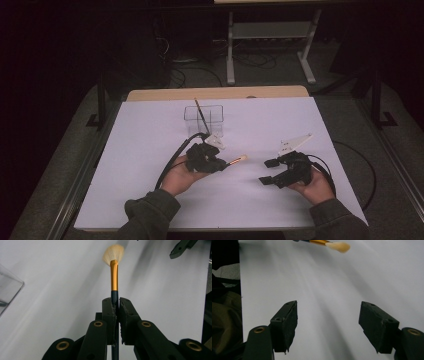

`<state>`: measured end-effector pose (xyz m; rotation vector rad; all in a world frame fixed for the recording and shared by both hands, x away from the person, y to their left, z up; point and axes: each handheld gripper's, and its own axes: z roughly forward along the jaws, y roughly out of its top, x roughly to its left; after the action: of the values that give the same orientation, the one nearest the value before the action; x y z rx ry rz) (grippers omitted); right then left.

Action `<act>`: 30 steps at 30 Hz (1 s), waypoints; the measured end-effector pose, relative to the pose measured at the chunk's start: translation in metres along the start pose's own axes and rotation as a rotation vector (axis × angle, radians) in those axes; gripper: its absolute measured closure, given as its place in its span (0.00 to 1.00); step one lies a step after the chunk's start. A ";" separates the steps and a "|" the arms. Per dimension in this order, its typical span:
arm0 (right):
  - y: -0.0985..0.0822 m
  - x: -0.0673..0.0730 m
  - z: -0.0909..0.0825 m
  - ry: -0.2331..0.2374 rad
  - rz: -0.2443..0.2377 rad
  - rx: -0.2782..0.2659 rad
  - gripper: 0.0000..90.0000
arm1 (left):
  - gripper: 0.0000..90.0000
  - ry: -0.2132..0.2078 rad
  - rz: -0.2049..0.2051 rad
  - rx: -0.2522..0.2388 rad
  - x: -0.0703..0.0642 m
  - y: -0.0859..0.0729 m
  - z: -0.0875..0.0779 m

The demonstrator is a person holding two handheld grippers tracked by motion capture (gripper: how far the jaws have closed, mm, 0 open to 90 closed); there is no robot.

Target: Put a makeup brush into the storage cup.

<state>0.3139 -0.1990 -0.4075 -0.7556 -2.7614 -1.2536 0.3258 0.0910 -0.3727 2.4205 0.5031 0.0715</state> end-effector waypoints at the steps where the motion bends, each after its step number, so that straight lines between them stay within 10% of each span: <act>1: 0.002 0.001 0.001 0.005 0.000 -0.001 0.33 | 0.93 -0.003 0.007 -0.004 0.000 -0.002 -0.003; 30: 0.063 0.022 0.032 0.127 -0.114 0.013 0.33 | 0.92 -0.066 0.076 -0.044 -0.006 -0.033 -0.042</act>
<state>0.3280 -0.1317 -0.3798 -0.5053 -2.7407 -1.2526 0.3019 0.1371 -0.3601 2.3902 0.3754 0.0344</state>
